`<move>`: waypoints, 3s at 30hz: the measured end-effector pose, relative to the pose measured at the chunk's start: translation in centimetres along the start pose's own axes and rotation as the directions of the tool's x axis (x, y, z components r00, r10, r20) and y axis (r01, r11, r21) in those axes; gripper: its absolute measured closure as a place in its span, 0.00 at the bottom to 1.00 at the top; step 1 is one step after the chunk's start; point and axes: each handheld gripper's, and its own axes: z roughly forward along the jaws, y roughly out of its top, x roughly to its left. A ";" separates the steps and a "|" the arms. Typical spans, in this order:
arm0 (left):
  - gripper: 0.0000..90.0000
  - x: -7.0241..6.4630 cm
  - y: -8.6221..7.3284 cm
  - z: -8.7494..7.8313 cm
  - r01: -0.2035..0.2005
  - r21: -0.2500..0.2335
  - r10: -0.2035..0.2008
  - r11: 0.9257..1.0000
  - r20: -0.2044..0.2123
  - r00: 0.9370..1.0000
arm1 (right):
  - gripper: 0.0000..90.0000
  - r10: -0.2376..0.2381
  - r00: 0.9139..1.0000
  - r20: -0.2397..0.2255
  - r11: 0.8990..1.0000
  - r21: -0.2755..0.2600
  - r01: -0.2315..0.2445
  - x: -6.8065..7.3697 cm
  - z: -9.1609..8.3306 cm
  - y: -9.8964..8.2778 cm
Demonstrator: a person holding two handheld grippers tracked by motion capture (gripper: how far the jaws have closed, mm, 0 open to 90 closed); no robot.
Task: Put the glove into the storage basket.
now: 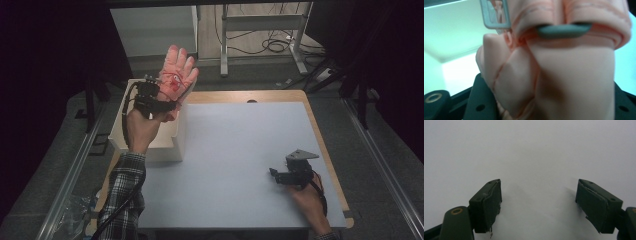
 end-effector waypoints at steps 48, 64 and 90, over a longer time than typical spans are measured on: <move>0.37 4.0 -5.2 10.0 0.162 0.321 -0.131 0.933 -0.117 0.984 | 0.24 0.001 1.000 0.000 1.000 0.000 -0.001 0.0 0.0 0.0; 0.07 3.7 -5.8 8.7 0.113 0.296 -0.085 0.949 -0.104 0.991 | 0.24 0.000 1.000 0.000 1.000 0.000 0.000 0.0 0.0 0.0; 0.03 2.5 -6.5 4.1 0.028 0.097 -0.020 0.995 -0.080 0.997 | 0.24 0.003 1.000 0.001 1.000 0.001 -0.003 0.0 0.0 0.0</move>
